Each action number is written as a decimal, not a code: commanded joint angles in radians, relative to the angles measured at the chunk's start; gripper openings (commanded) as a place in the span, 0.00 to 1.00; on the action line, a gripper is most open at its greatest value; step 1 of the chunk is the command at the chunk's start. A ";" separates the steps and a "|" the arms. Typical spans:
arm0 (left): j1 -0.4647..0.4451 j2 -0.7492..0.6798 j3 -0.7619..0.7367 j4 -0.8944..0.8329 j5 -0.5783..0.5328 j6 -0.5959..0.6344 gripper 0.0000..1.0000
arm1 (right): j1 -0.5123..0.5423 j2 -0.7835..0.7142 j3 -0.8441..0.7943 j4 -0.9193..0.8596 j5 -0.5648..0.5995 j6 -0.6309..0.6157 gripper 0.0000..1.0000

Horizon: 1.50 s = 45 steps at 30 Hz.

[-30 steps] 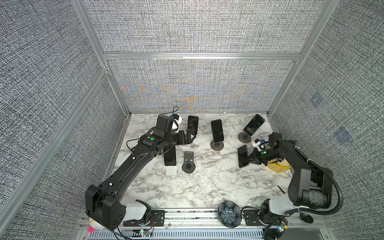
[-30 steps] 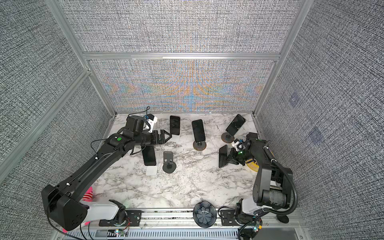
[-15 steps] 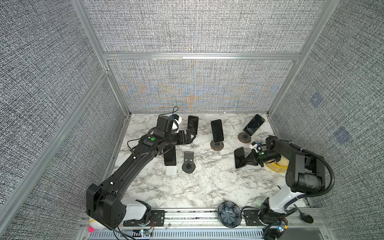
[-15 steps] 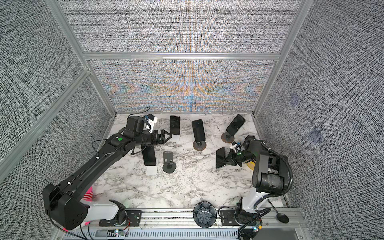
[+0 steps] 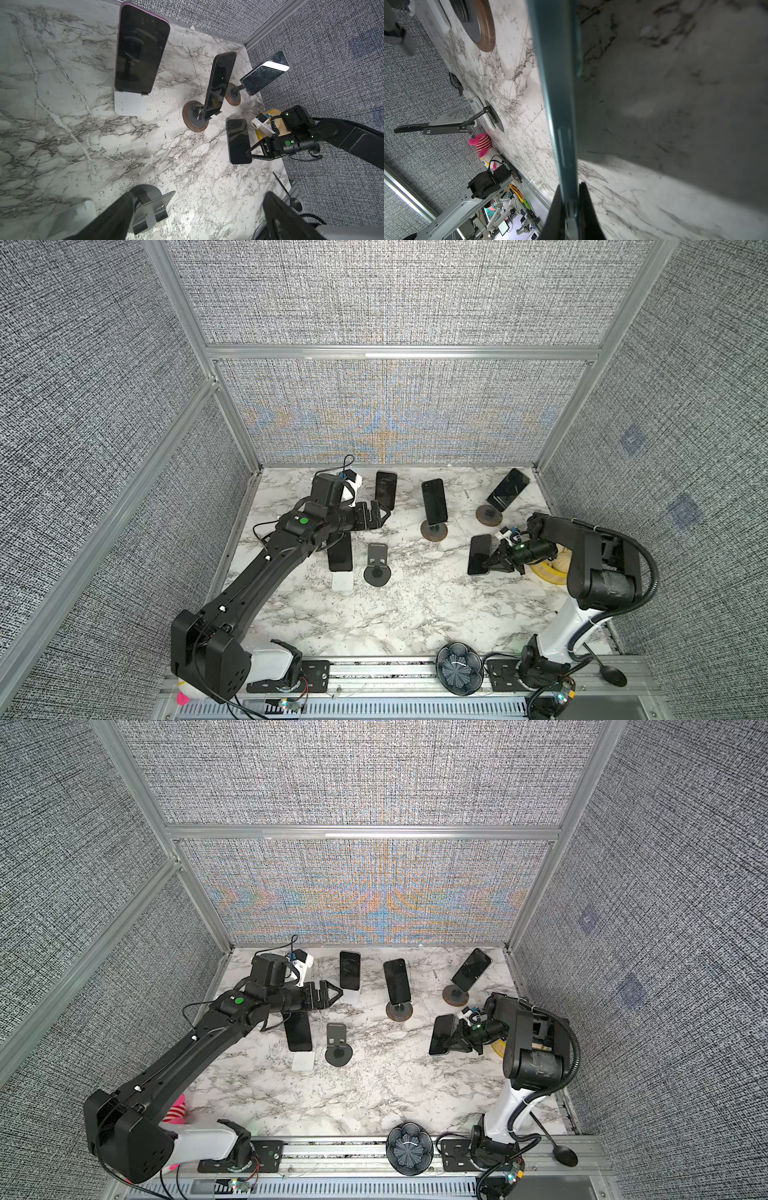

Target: Remove the phone from the phone stand

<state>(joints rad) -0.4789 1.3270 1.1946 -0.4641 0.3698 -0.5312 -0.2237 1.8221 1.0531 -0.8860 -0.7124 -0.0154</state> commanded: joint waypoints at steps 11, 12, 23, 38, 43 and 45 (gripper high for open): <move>0.003 -0.006 -0.007 0.035 0.008 -0.004 0.98 | -0.002 0.036 0.030 -0.046 0.189 0.031 0.21; 0.003 -0.007 -0.007 0.035 0.006 -0.003 0.98 | -0.002 0.036 0.032 -0.049 0.192 0.031 0.21; 0.005 -0.003 -0.013 0.036 0.005 0.002 0.98 | 0.003 0.005 0.047 -0.065 0.252 0.057 0.51; 0.009 -0.136 -0.049 -0.123 -0.276 0.056 0.98 | 0.271 -0.213 0.038 0.002 0.702 0.471 0.99; 0.011 -0.195 -0.033 -0.240 -0.404 0.095 0.99 | 0.302 -0.165 0.038 0.046 0.726 0.500 0.99; 0.016 -0.227 -0.041 -0.273 -0.451 0.100 0.99 | 0.317 -0.144 0.042 0.064 0.726 0.509 0.99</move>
<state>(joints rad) -0.4686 1.1290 1.1549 -0.6529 0.0360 -0.4641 0.0776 1.6619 1.0870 -0.8497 -0.0223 0.4511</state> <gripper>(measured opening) 0.987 0.989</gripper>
